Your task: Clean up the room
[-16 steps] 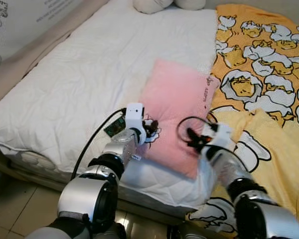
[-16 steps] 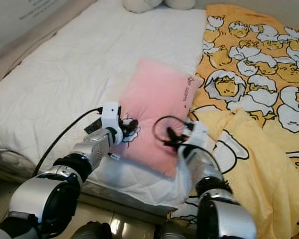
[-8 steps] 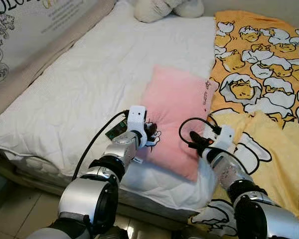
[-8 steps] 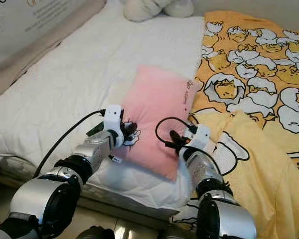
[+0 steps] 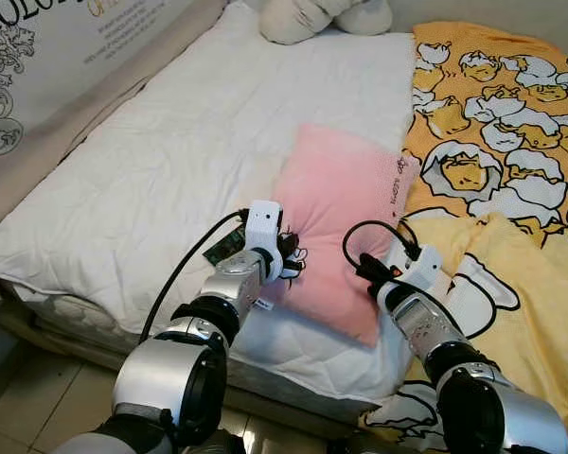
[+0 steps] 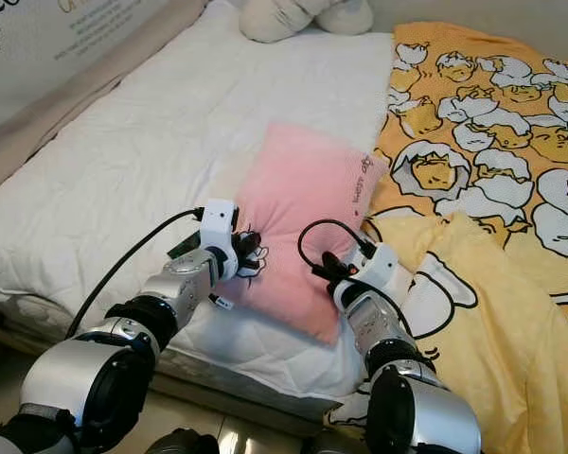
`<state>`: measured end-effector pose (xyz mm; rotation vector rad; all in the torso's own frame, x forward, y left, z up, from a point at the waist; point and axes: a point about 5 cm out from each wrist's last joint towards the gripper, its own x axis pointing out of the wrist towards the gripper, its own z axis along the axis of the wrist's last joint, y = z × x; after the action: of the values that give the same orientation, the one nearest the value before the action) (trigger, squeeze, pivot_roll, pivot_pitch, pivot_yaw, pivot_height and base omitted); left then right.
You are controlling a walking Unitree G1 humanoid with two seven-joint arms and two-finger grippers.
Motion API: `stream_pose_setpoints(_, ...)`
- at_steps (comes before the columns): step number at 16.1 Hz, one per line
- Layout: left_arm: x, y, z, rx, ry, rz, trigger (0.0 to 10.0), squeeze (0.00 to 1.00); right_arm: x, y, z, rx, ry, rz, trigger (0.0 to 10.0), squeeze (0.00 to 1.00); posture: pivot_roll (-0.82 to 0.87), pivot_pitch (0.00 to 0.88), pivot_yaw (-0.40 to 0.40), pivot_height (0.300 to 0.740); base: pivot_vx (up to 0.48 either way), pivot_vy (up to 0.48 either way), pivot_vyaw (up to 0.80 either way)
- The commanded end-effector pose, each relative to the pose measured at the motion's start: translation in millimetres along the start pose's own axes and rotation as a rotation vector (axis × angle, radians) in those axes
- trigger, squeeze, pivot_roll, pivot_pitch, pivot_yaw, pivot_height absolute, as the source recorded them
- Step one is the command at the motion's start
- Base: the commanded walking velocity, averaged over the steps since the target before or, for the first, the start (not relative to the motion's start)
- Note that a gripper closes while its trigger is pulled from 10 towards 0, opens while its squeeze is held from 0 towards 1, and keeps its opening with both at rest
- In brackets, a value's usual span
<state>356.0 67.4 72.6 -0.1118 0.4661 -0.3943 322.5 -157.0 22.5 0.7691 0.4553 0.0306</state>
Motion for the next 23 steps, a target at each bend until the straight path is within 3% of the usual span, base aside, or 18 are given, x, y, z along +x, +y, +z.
stream_pose_setpoints(1,-0.7,1.0,-9,-0.012,0.039,0.004,0.0,0.0,-1.0,-2.1,-9,-0.023,0.039,-0.018,0.0,0.0,-0.01,0.0,0.008,0.74,0.0,0.0,0.0)
stream_pose_setpoints(2,-0.2,1.2,-1,0.004,0.006,-0.003,0.0,0.0,1.6,4.2,-2,-0.065,0.018,0.009,0.0,0.0,0.0,0.0,0.011,0.74,0.0,0.0,0.0)
stream_pose_setpoints(4,-1.4,5.9,33,0.163,-0.133,-0.001,0.0,0.0,7.9,26.5,26,-0.16,-0.075,0.109,0.0,0.0,0.0,0.0,0.019,0.74,0.0,0.0,0.0)
stream_pose_setpoints(6,-9.9,12.5,71,0.198,-0.316,-0.041,0.0,0.0,3.6,32.4,52,-0.152,-0.208,0.148,0.0,0.0,0.03,0.0,0.028,0.74,0.0,0.0,0.0)
stream_pose_setpoints(8,-19.1,19.1,99,0.212,-0.42,-0.05,0.0,0.0,-3.4,42.9,75,-0.176,-0.317,0.195,0.0,0.0,0.04,0.0,0.03,0.74,0.0,0.0,0.0)
stream_pose_setpoints(11,-28.6,18.9,125,0.306,-0.514,-0.065,0.0,0.0,-11.6,60.0,98,-0.182,-0.421,0.234,0.0,0.0,0.04,0.0,0.03,0.74,0.0,0.0,0.0)
stream_pose_setpoints(12,-32.1,17.0,134,0.326,-0.547,-0.074,0.0,0.0,-14.8,68.1,100,-0.222,-0.442,0.252,0.0,0.0,0.03,0.0,0.03,0.74,0.0,0.0,0.0)
stream_pose_setpoints(13,-33.4,15.3,138,0.34,-0.563,-0.083,0.0,0.0,-16.7,74.8,99,-0.26,-0.454,0.263,0.0,0.0,0.03,0.0,0.031,0.74,0.0,0.0,0.0)
stream_pose_setpoints(18,-33.1,8.9,138,0.376,-0.589,-0.106,0.0,0.0,-21.4,81.7,84,-0.284,-0.441,0.263,0.0,0.0,0.01,0.0,0.052,0.74,0.0,0.0,0.0)
stream_pose_setpoints(20,-30.8,13.0,133,0.336,-0.575,-0.077,0.0,0.0,-23.6,82.9,78,-0.386,-0.435,0.232,0.0,0.0,0.0,0.0,0.053,0.74,0.0,0.24,0.0)
stream_pose_setpoints(23,-27.1,15.0,120,0.302,-0.545,-0.052,0.0,0.0,-26.4,79.7,75,-0.42,-0.428,0.228,0.0,0.0,0.0,0.0,0.045,0.74,0.0,0.48,0.0)
